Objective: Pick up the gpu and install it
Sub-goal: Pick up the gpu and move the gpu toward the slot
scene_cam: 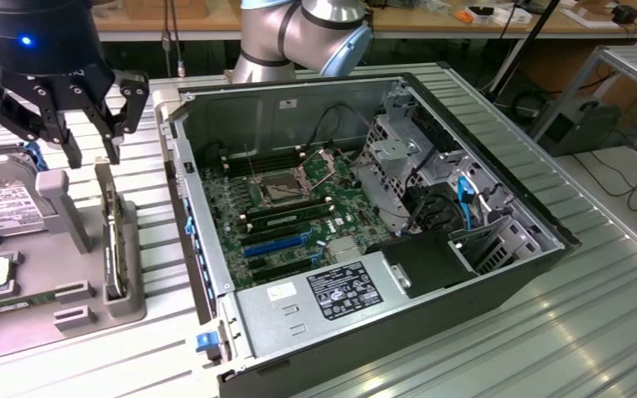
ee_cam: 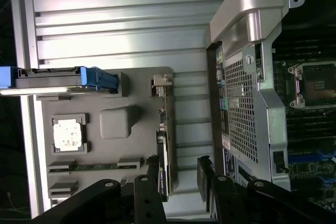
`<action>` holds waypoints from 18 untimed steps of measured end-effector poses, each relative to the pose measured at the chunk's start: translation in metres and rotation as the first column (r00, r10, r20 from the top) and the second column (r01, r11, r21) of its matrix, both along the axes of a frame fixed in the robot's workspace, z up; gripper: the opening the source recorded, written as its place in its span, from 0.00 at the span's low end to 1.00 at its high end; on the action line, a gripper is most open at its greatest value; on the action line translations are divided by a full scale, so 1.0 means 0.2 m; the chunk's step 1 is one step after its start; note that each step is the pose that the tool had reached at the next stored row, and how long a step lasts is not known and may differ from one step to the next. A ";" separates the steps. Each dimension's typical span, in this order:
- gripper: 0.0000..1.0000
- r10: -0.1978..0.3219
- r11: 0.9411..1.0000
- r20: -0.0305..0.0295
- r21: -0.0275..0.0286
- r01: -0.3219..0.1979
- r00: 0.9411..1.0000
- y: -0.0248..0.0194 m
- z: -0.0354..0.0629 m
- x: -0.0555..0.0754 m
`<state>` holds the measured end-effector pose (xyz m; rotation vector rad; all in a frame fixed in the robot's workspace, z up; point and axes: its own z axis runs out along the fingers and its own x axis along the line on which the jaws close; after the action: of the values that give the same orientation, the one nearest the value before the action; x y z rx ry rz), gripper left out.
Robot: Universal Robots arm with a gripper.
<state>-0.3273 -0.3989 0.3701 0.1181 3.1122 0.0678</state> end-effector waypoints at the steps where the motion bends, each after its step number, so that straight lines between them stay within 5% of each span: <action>1: 0.42 0.000 1.000 0.000 0.000 0.000 1.000 0.000 -0.002 0.00; 18: 0.42 0.000 1.000 0.000 0.000 0.000 1.000 0.000 -0.067 0.00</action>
<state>-0.3273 -0.3989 0.3567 0.1181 3.1122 0.0677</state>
